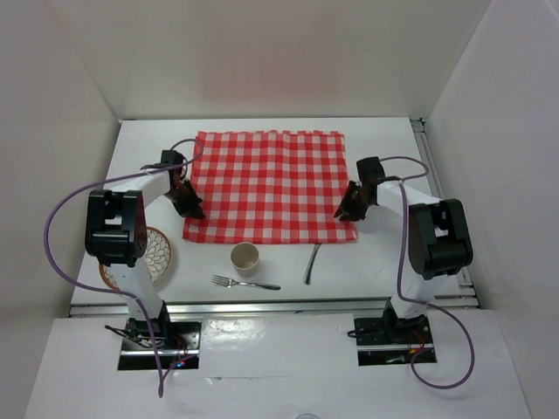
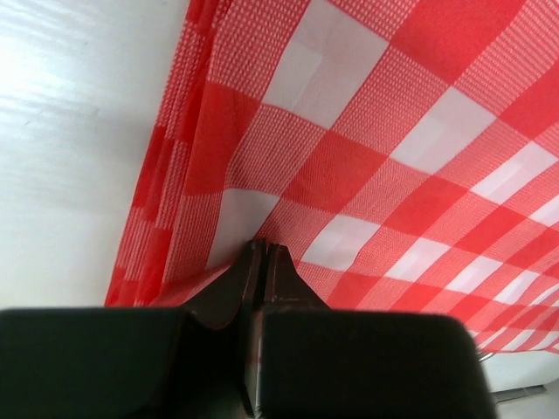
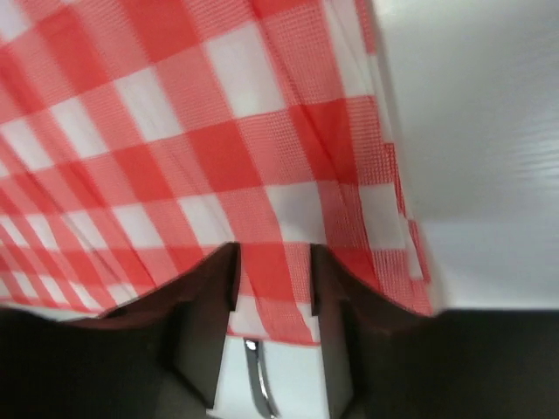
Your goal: Set the dinner table for one person
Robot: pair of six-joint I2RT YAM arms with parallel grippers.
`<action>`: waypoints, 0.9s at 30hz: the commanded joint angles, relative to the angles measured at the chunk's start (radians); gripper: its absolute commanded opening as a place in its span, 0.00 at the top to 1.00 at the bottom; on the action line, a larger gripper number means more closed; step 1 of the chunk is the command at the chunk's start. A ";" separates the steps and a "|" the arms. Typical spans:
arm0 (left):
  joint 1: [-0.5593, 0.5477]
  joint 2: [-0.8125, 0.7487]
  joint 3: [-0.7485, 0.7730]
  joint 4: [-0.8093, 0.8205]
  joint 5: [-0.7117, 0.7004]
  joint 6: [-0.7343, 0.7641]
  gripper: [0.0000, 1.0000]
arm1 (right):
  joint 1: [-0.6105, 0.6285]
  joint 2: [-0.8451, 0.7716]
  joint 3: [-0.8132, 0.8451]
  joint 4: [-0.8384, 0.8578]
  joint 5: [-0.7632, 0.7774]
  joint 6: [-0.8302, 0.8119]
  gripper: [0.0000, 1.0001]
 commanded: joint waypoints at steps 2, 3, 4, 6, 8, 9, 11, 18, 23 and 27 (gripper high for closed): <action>-0.012 -0.098 0.119 -0.102 -0.050 0.040 0.82 | 0.010 -0.124 0.152 -0.095 0.037 -0.065 0.42; -0.012 -0.108 0.139 -0.128 -0.050 0.040 0.80 | 0.022 -0.124 0.218 -0.128 0.050 -0.075 0.40; -0.012 -0.121 0.158 -0.139 -0.050 0.040 0.78 | 0.036 -0.124 0.244 -0.142 0.060 -0.086 0.39; -0.023 -0.151 0.204 -0.163 -0.050 0.040 0.68 | 0.068 -0.147 0.304 -0.164 0.069 -0.118 0.39; -0.023 -0.170 0.236 -0.182 -0.041 0.049 0.62 | 0.106 -0.165 0.326 -0.176 0.040 -0.160 0.39; -0.023 -0.191 0.260 -0.191 -0.029 0.049 0.61 | 0.164 -0.176 0.326 -0.176 0.040 -0.171 0.38; -0.023 -0.219 0.271 -0.202 -0.017 0.049 0.59 | 0.241 -0.196 0.336 -0.167 -0.012 -0.180 0.30; -0.012 -0.349 0.333 -0.213 -0.050 0.049 0.59 | 0.582 -0.127 0.373 -0.231 0.008 -0.180 0.12; -0.001 -0.401 0.342 -0.225 -0.080 0.049 0.49 | 0.741 -0.057 0.398 -0.243 0.041 -0.180 0.10; -0.001 -0.412 0.319 -0.225 -0.067 0.049 0.49 | 0.820 0.023 0.438 -0.265 0.101 -0.180 0.12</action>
